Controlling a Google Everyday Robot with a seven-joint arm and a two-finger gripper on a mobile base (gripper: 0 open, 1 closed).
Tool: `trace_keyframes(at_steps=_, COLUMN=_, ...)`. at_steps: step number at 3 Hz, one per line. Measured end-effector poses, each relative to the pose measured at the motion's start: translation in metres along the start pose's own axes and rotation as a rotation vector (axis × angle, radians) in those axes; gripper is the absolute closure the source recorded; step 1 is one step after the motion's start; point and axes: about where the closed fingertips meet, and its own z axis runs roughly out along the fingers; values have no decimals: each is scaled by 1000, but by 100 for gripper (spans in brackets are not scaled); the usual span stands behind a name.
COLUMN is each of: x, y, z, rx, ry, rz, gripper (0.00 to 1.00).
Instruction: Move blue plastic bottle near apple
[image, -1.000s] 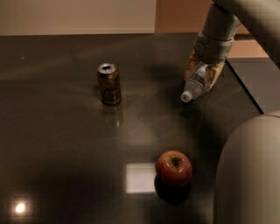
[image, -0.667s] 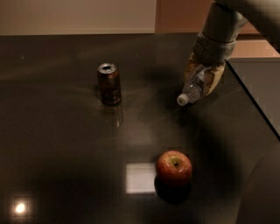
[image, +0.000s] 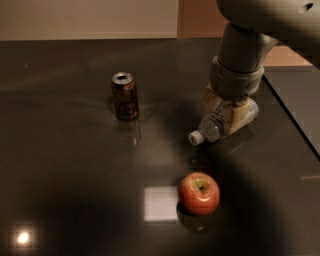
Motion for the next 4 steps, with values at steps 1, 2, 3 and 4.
trace_keyframes(at_steps=1, x=-35, y=24, z=8, rx=-67, ry=46, rz=60, gripper=100)
trace_keyframes(at_steps=2, x=-69, y=31, z=9, rx=-106, ry=68, rz=81, gripper=100)
trace_keyframes(at_steps=3, x=-85, y=25, z=4, rx=-93, ry=82, rz=86, gripper=82)
trace_keyframes(at_steps=4, x=-90, y=21, z=2, rx=-74, ry=90, rz=85, gripper=59)
